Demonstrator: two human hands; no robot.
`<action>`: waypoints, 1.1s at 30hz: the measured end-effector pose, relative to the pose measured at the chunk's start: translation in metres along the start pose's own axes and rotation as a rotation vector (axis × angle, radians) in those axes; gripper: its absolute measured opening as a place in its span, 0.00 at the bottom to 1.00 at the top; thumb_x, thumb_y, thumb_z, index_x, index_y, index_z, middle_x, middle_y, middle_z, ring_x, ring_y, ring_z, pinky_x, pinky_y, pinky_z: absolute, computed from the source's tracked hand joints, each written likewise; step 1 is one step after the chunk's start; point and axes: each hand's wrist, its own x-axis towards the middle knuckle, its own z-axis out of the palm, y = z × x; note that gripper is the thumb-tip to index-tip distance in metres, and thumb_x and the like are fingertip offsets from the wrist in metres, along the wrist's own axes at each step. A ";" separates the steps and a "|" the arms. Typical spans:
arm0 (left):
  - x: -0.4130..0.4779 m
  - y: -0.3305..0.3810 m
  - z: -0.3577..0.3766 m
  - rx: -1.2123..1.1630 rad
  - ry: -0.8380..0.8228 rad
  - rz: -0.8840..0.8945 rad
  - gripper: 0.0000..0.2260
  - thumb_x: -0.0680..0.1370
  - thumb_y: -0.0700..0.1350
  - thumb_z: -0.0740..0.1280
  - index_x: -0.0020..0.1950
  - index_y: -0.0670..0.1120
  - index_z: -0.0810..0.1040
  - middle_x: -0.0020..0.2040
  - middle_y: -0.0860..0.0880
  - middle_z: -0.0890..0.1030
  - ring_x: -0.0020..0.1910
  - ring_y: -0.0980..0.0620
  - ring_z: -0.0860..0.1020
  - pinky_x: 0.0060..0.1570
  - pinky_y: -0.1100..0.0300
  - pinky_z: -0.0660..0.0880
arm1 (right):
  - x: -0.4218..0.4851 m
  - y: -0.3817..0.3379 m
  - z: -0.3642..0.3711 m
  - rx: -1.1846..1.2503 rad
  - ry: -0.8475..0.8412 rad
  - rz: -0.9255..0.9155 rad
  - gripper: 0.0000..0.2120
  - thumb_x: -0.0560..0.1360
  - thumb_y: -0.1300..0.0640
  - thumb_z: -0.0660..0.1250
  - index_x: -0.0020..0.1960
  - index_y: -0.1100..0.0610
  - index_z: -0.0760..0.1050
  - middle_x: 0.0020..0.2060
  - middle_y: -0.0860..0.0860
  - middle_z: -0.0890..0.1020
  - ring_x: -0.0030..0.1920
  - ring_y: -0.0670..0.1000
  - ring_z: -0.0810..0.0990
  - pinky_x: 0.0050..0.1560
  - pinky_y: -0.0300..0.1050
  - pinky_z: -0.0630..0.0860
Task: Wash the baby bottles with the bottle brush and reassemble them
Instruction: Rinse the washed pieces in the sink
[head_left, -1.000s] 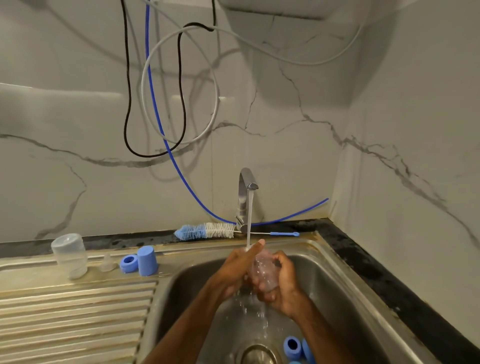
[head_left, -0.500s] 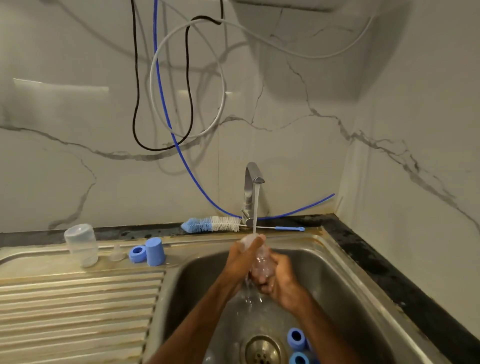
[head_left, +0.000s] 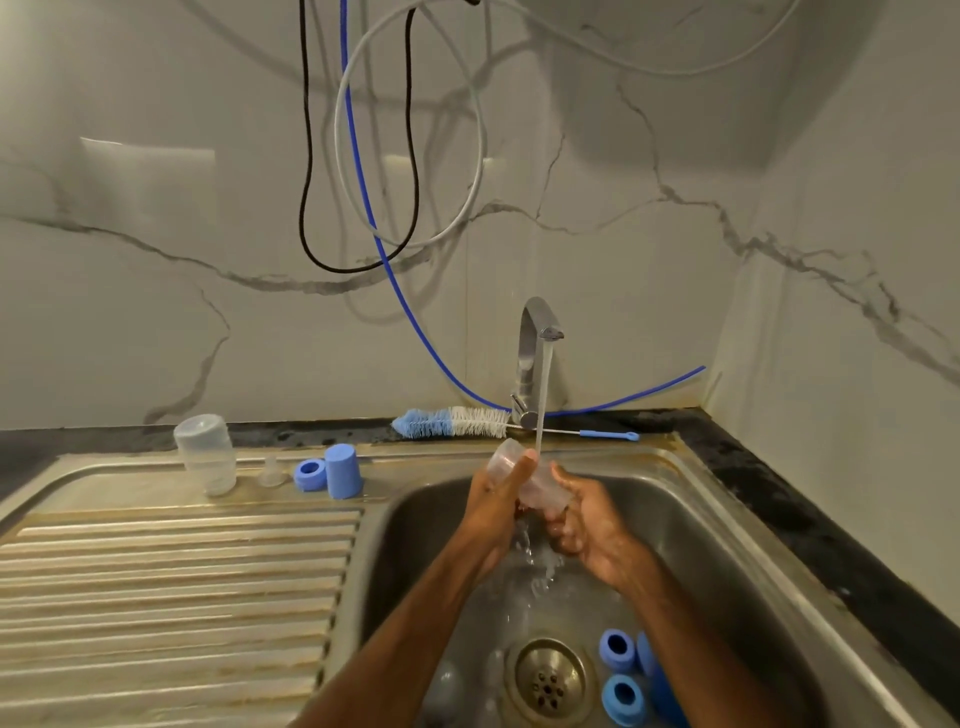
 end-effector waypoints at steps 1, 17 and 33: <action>0.001 0.000 -0.002 -0.019 -0.007 0.001 0.20 0.78 0.49 0.73 0.66 0.41 0.77 0.58 0.37 0.84 0.59 0.40 0.83 0.60 0.43 0.80 | 0.001 0.000 -0.001 0.015 -0.012 0.035 0.28 0.80 0.38 0.60 0.47 0.63 0.80 0.28 0.50 0.71 0.23 0.45 0.63 0.20 0.36 0.58; 0.002 -0.026 0.000 0.048 0.128 -0.017 0.41 0.71 0.62 0.74 0.75 0.44 0.62 0.60 0.39 0.81 0.53 0.44 0.85 0.44 0.53 0.83 | 0.006 0.005 0.024 -0.148 0.132 0.045 0.28 0.84 0.39 0.52 0.44 0.60 0.77 0.25 0.49 0.72 0.22 0.45 0.64 0.21 0.37 0.59; 0.001 -0.028 -0.018 0.982 0.024 0.339 0.33 0.79 0.66 0.63 0.80 0.59 0.55 0.73 0.51 0.70 0.70 0.51 0.72 0.67 0.43 0.73 | 0.006 -0.004 0.021 -0.243 0.210 -0.162 0.26 0.81 0.35 0.55 0.70 0.52 0.69 0.57 0.58 0.82 0.53 0.56 0.83 0.51 0.52 0.82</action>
